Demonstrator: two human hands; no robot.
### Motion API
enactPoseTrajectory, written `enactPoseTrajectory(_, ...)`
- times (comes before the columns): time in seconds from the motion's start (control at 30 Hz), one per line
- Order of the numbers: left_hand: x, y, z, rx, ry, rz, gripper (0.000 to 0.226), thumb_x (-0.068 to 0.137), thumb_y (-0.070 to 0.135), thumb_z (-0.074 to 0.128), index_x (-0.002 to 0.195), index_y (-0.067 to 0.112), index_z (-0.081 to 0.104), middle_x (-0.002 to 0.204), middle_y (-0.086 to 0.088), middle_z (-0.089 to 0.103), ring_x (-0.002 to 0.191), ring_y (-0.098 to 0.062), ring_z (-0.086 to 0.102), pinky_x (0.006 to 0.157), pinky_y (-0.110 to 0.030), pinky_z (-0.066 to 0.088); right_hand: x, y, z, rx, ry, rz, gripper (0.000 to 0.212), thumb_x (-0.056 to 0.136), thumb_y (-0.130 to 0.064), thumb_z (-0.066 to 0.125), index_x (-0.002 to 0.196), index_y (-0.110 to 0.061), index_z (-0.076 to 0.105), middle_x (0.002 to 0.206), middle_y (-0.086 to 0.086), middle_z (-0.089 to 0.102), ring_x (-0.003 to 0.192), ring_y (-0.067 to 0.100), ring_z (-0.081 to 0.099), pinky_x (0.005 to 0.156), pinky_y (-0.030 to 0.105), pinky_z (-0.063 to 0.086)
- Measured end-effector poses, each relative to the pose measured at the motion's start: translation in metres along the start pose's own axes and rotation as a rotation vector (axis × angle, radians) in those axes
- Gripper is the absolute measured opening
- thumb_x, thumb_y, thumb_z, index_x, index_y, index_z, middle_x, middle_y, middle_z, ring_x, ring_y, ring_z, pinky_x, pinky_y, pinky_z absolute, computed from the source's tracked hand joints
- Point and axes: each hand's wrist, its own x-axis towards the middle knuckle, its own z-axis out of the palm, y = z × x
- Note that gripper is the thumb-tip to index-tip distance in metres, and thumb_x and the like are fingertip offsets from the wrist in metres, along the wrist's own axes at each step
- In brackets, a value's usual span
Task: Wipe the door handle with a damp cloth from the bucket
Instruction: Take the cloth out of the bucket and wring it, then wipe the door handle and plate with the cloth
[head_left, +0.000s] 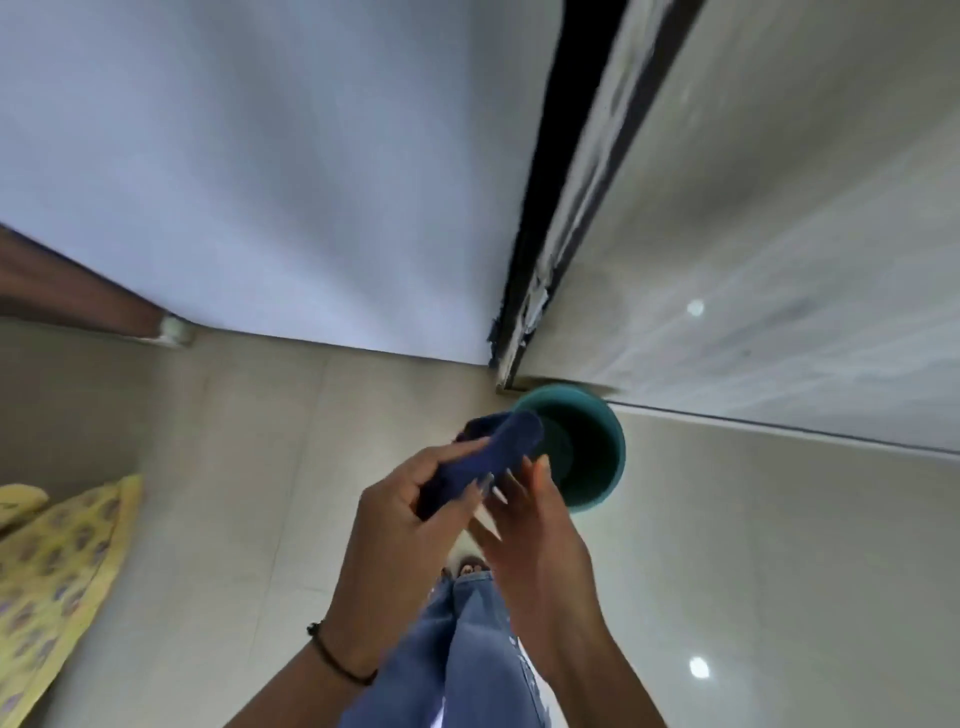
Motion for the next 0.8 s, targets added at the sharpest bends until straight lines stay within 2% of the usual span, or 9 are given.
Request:
enactPoseTrajectory(0.07,-0.032,0.025,-0.026,0.011,-0.134,0.071,0.041,0.073,0.026,0.081,0.108,0.041,0.065,0.115,0.032,0.062,0.108,0.010,0.058,0.092,-0.007,0.042,-0.034,-0.004,0.034,0.189,-0.080,0.122,0.053,0.089,-0.045,0.046,0.118,-0.005,0.066,0.116,0.019,0.068,0.112,0.033,0.060,0.100,0.042,0.044)
enactPoseTrajectory(0.13,-0.056,0.042,-0.058,-0.003,-0.198,0.142,0.046,0.070,0.047,0.077,0.113,0.038,0.064,0.126,0.030,0.057,0.122,0.009,0.049,0.103,-0.009,0.036,-0.057,-0.004,0.062,0.207,-0.098,0.152,0.057,0.092,-0.052,0.043,0.108,-0.005,0.071,0.105,0.021,0.071,0.099,0.033,0.065,0.099,0.045,0.046)
enactPoseTrajectory(0.23,-0.068,0.060,-0.118,-0.163,-0.023,0.147,0.038,0.076,0.048,0.064,0.109,0.027,0.069,0.116,0.014,0.069,0.112,-0.004,0.061,0.096,-0.019,0.046,-0.074,0.001,0.105,0.192,-0.114,0.113,0.058,0.095,-0.050,0.039,0.120,-0.004,0.063,0.114,0.020,0.066,0.102,0.032,0.061,0.102,0.046,0.043)
enactPoseTrajectory(0.3,-0.068,0.057,-0.169,-0.251,0.180,0.161,0.027,0.084,0.042,0.059,0.103,0.025,0.070,0.108,0.008,0.072,0.105,-0.011,0.065,0.094,-0.024,0.049,-0.084,0.010,0.141,0.132,-0.147,0.090,0.049,0.096,-0.042,0.044,0.126,-0.006,0.058,0.119,0.017,0.065,0.102,0.029,0.063,0.090,0.042,0.051)
enactPoseTrajectory(0.4,-0.065,0.045,-0.252,-0.372,0.403,0.144,0.028,0.088,0.041,0.058,0.101,0.020,0.070,0.105,0.002,0.073,0.107,-0.018,0.065,0.099,-0.032,0.048,-0.090,0.034,0.196,-0.090,-0.192,0.043,0.031,0.093,-0.019,0.048,0.119,-0.007,0.058,0.106,0.012,0.068,0.087,0.022,0.067,0.070,0.033,0.054)
enactPoseTrajectory(0.47,-0.062,0.034,-0.315,-0.379,0.467,0.144,0.025,0.086,0.039,0.057,0.099,0.020,0.069,0.101,0.006,0.074,0.105,-0.015,0.065,0.096,-0.028,0.049,-0.088,0.057,0.238,-0.226,-0.150,-0.015,0.030,0.094,-0.013,0.047,0.121,-0.003,0.055,0.106,0.011,0.066,0.085,0.020,0.065,0.067,0.030,0.051)
enactPoseTrajectory(0.57,-0.054,0.017,-0.402,-0.307,0.482,0.128,0.016,0.095,0.015,0.054,0.098,0.023,0.068,0.093,0.011,0.073,0.097,-0.007,0.065,0.088,-0.017,0.048,-0.081,0.091,0.294,-0.342,-0.111,-0.086,0.032,0.096,-0.013,0.048,0.125,-0.003,0.054,0.109,0.013,0.068,0.089,0.023,0.065,0.066,0.032,0.051)
enactPoseTrajectory(0.7,-0.037,0.011,-0.509,-0.106,0.524,0.150,0.019,0.095,0.016,0.055,0.104,0.029,0.066,0.072,0.013,0.063,0.057,-0.001,0.049,0.053,-0.006,0.039,-0.075,0.132,0.375,-0.360,-0.136,-0.108,0.031,0.093,-0.014,0.054,0.123,-0.005,0.056,0.112,0.015,0.068,0.089,0.024,0.066,0.063,0.031,0.050)
enactPoseTrajectory(0.8,-0.013,0.024,-0.574,-0.043,0.575,0.164,0.022,0.095,0.012,0.053,0.114,0.019,0.062,0.095,0.008,0.065,0.076,0.001,0.057,0.065,-0.001,0.041,-0.075,0.151,0.443,-0.339,-0.223,-0.117,0.026,0.092,-0.013,0.054,0.117,-0.006,0.058,0.111,0.011,0.068,0.086,0.021,0.066,0.064,0.030,0.050)
